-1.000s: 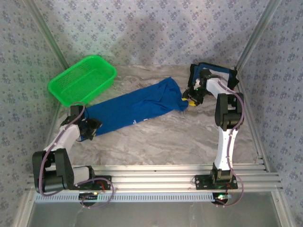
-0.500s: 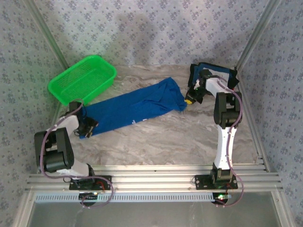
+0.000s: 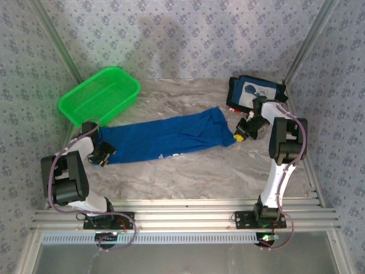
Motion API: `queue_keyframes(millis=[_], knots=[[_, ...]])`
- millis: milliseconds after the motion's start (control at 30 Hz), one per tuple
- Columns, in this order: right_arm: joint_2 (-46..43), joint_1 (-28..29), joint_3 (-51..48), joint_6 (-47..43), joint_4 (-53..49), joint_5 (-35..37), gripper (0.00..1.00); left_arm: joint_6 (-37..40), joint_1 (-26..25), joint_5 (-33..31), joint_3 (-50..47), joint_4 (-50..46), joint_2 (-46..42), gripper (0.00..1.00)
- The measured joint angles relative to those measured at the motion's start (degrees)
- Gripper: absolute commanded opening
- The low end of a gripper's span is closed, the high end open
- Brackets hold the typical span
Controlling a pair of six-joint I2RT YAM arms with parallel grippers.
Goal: Fold and stack the t-shirts
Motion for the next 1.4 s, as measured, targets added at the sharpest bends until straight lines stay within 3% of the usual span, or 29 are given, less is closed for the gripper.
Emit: queue_keyframes(millis=[200,433,600,767,1400], knots=[[-0.26,-0.13,-4.15,-0.98,0.09,0.09,0.31,1.75,0.22,0.31,-2.36,1.81,-1.97,0.53],[-5.16,1.09,-4.68,-3.80,1.86,1.09,0.45,3.08,0.22,1.22,-3.72,3.41,-3.45,0.57],[-12.81,8.63,-4.52,-9.05,2.67,0.48,0.46,3.45,0.22,1.81,-4.90,4.15,-5.01,0.58],[-13.62,16.04,-5.60,-13.29,2.47,0.44,0.44,3.85,0.22,2.08,-5.33,4.09,-5.64,0.58],[-12.63,19.69,-9.77,-19.08,1.62,3.04,0.45,4.33,0.22,2.45,-5.57,4.04,-5.99,0.58]])
